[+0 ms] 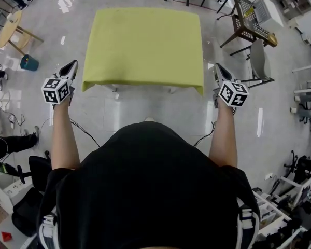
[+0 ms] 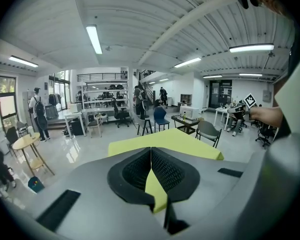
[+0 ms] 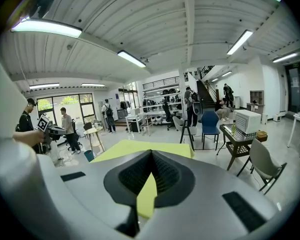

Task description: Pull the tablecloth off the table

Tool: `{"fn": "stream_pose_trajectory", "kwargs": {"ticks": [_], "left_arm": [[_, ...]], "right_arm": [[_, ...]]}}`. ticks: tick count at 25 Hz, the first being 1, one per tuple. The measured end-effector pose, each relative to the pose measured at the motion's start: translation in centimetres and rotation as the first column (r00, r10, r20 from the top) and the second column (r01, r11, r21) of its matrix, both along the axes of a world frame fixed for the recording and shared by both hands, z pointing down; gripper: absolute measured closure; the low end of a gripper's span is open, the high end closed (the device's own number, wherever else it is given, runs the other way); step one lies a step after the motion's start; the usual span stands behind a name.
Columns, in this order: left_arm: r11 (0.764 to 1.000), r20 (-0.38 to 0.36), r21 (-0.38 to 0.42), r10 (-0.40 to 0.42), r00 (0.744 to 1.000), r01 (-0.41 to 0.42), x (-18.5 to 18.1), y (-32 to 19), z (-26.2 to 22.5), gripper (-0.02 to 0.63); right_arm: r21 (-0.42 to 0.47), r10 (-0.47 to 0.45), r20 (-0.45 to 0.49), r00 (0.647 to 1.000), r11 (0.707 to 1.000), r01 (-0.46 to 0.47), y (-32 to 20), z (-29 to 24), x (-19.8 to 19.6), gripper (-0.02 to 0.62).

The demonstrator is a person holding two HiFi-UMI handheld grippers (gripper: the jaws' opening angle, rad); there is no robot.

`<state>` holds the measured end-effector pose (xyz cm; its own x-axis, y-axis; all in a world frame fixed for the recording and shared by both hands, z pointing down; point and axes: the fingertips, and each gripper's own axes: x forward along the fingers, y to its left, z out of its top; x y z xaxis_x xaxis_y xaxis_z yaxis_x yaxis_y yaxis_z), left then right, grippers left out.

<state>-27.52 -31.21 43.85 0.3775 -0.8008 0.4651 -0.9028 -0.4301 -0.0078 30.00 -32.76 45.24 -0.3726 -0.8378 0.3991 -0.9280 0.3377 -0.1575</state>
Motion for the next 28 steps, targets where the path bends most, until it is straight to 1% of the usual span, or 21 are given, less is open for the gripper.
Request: {"fn": "stream_pose_trajectory", "kwargs": {"ticks": [5,9,16,19,22,28], "left_arm": [[1.0,-0.012,0.022,-0.013,1.0,0.013,2.8,-1.8,-0.1,0.583],[0.999,-0.008,0.035,0.002,1.0,-0.002,4.4,-2.2,-0.9,0.583],[0.998,0.0,0.059,-0.001,1.0,0.001,4.0,-3.2,-2.1,0.583],[0.998,-0.009,0.067,-0.006,1.0,0.007,3.0,-3.7,-2.4,0.583],[0.998,-0.016,0.07,-0.007,1.0,0.008,2.3,-5.2,-2.5,0.583],[0.995,-0.025,0.097,0.016,1.0,-0.014,2.4,-9.5,-3.7,0.583]], "right_arm": [[0.005,-0.022,0.007,1.0,1.0,0.022,-2.4,0.3,1.4,0.581],[0.015,-0.045,0.021,0.999,0.999,0.045,-2.9,-0.2,0.8,0.581],[0.05,-0.066,0.028,0.997,0.997,0.065,-5.0,-2.0,-0.8,0.581],[0.065,-0.059,0.019,0.998,0.996,0.058,-5.8,-2.9,-1.9,0.581],[0.073,-0.047,0.013,0.999,0.996,0.046,-7.1,-3.5,-2.7,0.58],[0.094,-0.03,-0.069,0.997,0.995,0.036,-9.8,-4.7,-3.7,0.581]]}}
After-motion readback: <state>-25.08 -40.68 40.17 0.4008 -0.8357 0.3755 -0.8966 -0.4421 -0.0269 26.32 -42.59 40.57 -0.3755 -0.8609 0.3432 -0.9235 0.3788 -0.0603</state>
